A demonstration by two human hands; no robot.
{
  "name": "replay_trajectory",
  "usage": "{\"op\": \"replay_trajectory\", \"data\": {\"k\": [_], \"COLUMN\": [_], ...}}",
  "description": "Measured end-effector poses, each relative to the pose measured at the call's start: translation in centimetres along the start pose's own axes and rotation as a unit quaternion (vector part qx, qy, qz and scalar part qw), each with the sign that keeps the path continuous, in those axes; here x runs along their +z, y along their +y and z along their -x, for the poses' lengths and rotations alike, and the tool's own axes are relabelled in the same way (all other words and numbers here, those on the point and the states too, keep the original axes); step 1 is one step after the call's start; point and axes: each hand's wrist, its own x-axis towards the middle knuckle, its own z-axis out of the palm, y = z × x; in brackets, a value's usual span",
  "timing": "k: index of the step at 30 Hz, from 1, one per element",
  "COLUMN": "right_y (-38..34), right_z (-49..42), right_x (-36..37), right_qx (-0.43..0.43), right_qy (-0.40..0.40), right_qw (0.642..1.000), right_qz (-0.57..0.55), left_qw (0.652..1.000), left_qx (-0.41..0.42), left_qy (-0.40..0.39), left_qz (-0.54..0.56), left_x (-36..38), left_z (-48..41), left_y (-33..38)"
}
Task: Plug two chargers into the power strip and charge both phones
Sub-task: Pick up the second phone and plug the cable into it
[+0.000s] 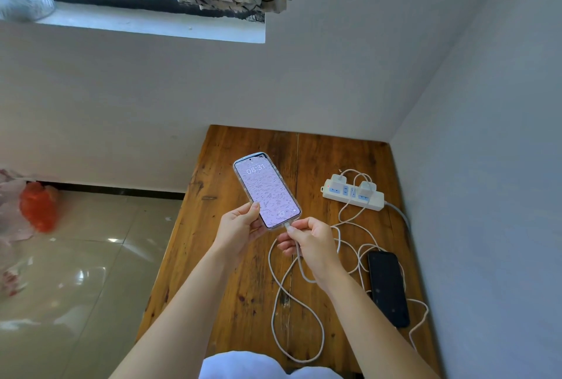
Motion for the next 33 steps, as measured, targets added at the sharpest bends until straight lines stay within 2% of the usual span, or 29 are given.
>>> {"op": "replay_trajectory", "data": {"k": [33], "right_y": [1.1], "right_z": [-0.1], "right_x": [-0.4], "right_qx": [0.012], "right_qy": [-0.006], "right_qw": [1.0], "right_qz": [0.015], "left_qw": [0.999], "left_qx": [0.006], "left_qy": [-0.031], "left_qz": [-0.006], "left_x": [-0.2], "left_z": [-0.2], "left_y": [-0.7]}}
